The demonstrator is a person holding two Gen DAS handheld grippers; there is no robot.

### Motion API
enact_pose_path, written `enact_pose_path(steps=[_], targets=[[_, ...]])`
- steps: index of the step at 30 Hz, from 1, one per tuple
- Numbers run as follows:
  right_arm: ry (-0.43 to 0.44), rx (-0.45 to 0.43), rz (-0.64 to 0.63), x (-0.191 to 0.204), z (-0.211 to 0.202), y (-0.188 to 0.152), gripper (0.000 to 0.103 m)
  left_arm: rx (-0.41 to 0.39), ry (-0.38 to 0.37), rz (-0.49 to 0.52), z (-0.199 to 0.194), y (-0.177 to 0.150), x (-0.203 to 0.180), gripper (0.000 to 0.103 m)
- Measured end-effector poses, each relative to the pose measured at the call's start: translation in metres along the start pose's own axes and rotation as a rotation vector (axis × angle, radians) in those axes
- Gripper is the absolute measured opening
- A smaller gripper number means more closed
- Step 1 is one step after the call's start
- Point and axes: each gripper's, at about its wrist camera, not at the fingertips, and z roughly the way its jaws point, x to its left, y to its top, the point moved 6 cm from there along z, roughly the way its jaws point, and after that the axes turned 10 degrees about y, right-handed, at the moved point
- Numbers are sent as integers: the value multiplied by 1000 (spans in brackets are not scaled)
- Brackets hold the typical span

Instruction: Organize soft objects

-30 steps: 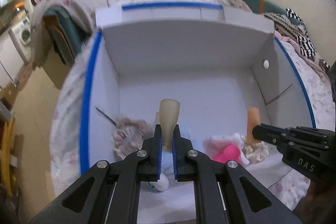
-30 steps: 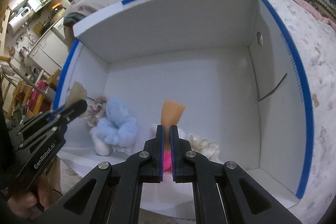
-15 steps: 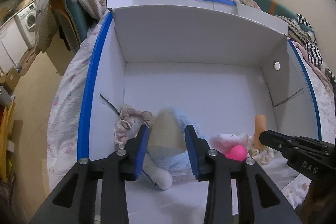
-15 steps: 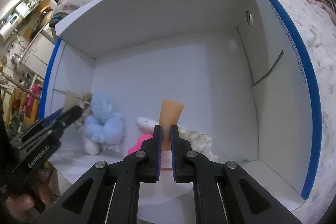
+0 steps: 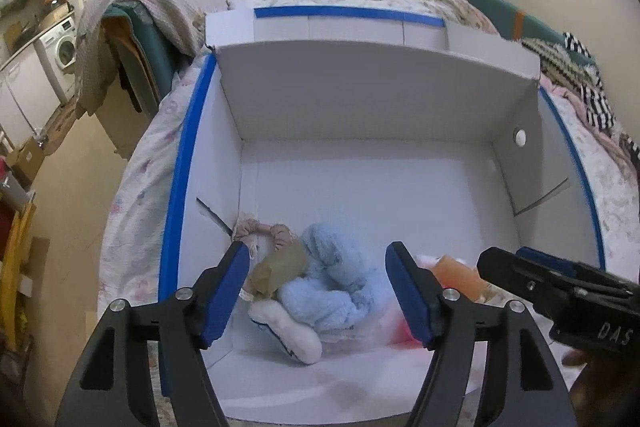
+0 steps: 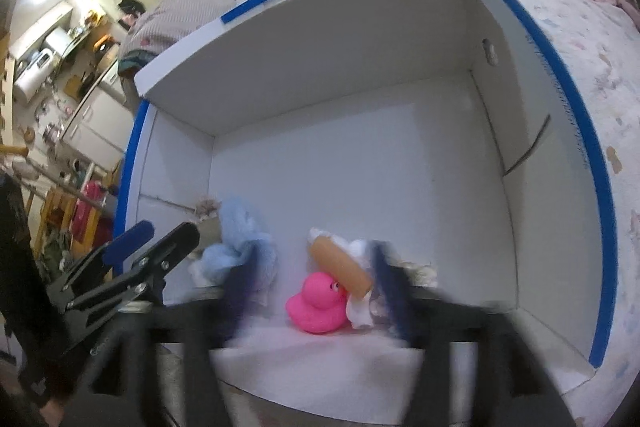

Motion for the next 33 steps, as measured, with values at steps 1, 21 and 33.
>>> enact_pose_path(steps=[1,21,33], targets=[[0,-10,14,-1,-2,1,79,1,3,-12,-2,0,2,68],[46,-189,99,0,-52,0,103,-30,-19,-46,-62,-16,34,68],[15,-163,20,3,-74,-30,103,18,30,-113,-82,-58,71,73]])
